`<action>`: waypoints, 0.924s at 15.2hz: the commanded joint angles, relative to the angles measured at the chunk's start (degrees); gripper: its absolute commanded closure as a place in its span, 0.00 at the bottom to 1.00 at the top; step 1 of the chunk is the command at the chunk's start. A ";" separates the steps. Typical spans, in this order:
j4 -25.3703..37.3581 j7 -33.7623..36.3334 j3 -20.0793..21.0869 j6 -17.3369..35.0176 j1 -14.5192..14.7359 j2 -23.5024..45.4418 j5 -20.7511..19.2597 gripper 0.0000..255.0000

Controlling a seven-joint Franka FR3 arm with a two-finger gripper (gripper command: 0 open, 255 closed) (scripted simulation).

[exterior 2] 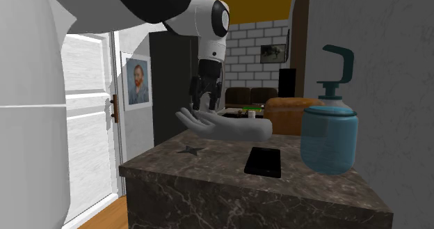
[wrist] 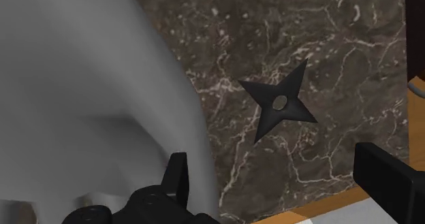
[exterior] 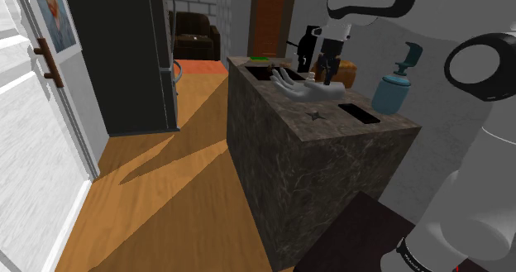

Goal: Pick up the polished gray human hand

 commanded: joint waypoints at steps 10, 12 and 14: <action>6.33 -9.06 0.31 1.18 -2.30 8.98 5.35 0.00; 5.72 -9.11 0.32 1.67 -2.22 8.86 5.30 0.00; 5.27 -9.07 0.34 1.90 -2.11 8.60 5.19 1.00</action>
